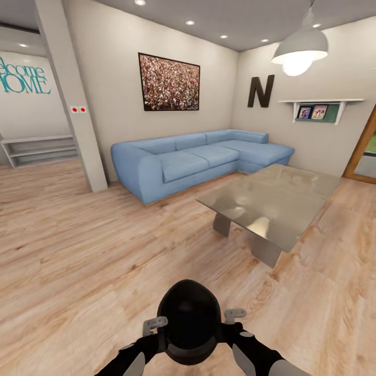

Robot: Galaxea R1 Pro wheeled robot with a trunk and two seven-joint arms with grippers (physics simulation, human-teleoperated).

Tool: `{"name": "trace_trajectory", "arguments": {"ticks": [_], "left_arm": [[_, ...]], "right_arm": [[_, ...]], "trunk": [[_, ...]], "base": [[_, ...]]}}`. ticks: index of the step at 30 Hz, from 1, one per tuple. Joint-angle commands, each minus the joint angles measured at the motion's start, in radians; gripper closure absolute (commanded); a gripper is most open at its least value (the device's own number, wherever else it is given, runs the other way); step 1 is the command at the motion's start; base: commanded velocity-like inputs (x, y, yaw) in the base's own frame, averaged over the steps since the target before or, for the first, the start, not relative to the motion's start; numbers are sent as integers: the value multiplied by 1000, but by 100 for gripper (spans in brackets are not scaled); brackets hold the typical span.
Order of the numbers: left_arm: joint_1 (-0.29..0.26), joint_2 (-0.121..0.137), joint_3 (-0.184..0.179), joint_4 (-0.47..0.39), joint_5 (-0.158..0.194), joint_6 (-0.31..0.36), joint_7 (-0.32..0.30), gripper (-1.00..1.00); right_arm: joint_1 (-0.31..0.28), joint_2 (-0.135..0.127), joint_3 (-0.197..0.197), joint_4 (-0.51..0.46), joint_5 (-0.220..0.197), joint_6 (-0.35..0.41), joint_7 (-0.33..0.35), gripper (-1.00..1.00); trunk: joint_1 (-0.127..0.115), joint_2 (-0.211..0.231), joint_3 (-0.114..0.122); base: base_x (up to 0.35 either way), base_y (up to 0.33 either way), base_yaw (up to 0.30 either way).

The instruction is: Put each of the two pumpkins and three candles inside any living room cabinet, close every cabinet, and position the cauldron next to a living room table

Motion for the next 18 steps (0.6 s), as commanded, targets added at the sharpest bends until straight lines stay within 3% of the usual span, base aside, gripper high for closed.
{"name": "trace_trajectory", "arguments": {"ticks": [1, 18], "left_arm": [[0, 7, -8, 0, 7, 3, 10, 100], [0, 7, -8, 0, 7, 3, 10, 100]], "right_arm": [[-1, -1, 9, -14, -9, -8, 1, 100], [-1, -2, 9, -14, -9, -7, 0, 100]], "trunk": [[0, 0, -1], [0, 0, -1]], "base": [[289, 195, -4], [288, 195, 0]]}}
